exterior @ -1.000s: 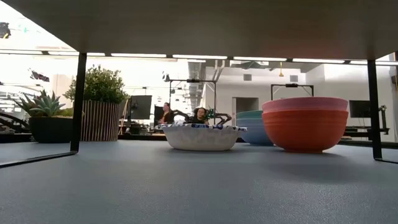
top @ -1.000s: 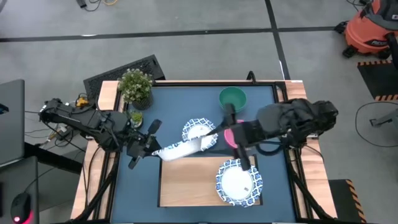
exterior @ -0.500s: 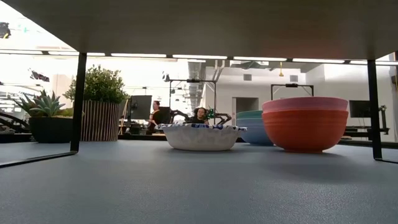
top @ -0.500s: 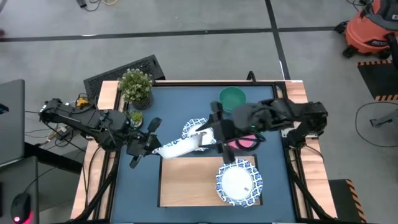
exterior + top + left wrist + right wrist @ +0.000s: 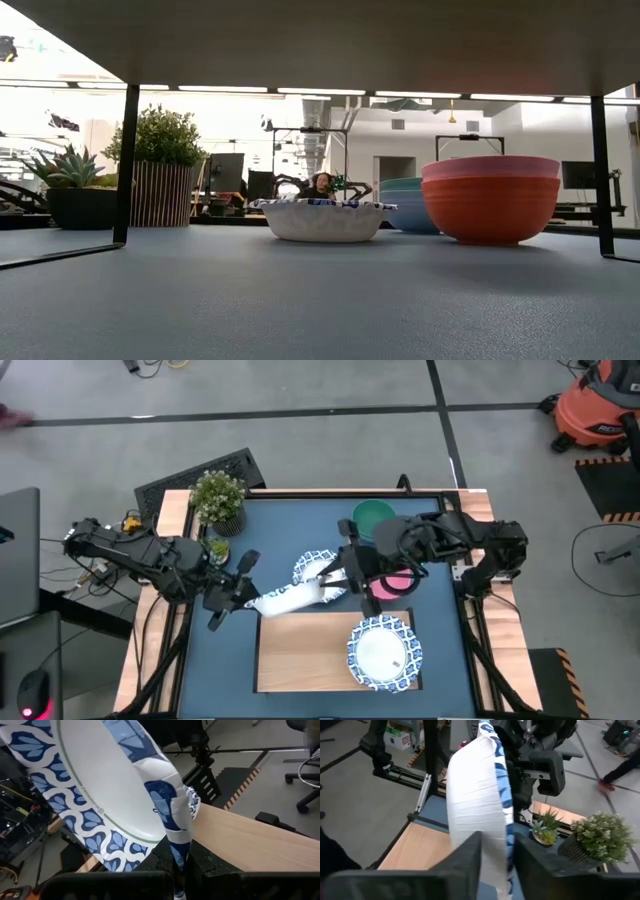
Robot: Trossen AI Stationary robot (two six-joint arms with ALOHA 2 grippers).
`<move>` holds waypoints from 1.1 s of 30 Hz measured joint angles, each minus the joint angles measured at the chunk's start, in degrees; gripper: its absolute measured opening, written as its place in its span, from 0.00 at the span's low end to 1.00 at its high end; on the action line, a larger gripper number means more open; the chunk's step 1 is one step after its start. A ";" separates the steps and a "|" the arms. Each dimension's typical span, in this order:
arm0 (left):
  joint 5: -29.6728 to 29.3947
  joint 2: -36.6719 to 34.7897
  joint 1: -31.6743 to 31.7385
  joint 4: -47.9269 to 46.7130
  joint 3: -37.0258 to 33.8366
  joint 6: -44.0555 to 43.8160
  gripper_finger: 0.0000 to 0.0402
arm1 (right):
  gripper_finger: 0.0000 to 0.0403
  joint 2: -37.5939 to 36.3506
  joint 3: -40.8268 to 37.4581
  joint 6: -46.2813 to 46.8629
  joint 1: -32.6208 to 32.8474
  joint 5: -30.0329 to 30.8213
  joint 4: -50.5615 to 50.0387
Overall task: Place and stack bowls onto a shelf
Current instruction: Stack the blue patterned bowl on top of the blue patterned bowl on the shelf
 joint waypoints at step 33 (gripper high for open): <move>-5.94 -0.13 -1.36 5.11 0.00 -10.95 0.55 | 0.05 -6.02 0.00 10.98 5.24 10.26 -12.89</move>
